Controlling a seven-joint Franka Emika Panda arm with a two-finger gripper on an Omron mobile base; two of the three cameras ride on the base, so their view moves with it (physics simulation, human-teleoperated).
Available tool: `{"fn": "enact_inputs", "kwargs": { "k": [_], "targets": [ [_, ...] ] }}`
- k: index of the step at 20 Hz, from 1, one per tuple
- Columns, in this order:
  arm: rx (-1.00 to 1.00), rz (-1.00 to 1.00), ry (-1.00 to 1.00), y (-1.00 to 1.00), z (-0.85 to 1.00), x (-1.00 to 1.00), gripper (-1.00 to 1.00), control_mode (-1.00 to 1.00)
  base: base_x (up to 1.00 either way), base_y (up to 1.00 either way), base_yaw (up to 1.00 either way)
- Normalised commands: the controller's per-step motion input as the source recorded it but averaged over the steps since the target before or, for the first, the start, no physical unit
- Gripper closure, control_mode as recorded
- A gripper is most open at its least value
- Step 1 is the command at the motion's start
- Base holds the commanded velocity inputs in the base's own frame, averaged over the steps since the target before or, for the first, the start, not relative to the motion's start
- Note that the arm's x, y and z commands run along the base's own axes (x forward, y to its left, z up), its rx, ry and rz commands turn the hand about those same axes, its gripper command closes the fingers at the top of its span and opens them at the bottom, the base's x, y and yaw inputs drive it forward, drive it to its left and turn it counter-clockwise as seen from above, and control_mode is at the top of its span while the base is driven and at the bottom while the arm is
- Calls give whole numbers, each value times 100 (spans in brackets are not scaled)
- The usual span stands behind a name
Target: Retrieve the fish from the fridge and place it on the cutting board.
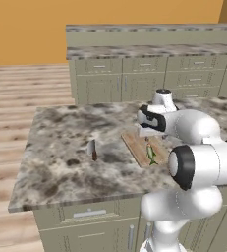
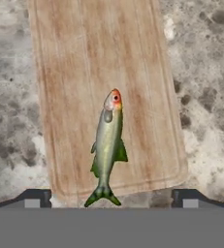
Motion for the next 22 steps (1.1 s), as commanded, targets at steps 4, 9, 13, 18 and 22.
{"fn": "enact_inputs", "kwargs": {
  "k": [4,9,13,18,22],
  "targets": [
    [0,0,6,0,83,-87,-100,-100,0,0,0],
    [0,2,0,0,63,-100,-100,-100,0,0,0],
    [0,8,-4,3,4,-100,-100,-100,0,0,0],
    [0,4,-1,21,-10,-66,-100,-100,0,0,0],
    [0,0,0,17,-42,-3,-100,-100,0,0,0]
  ]
}}
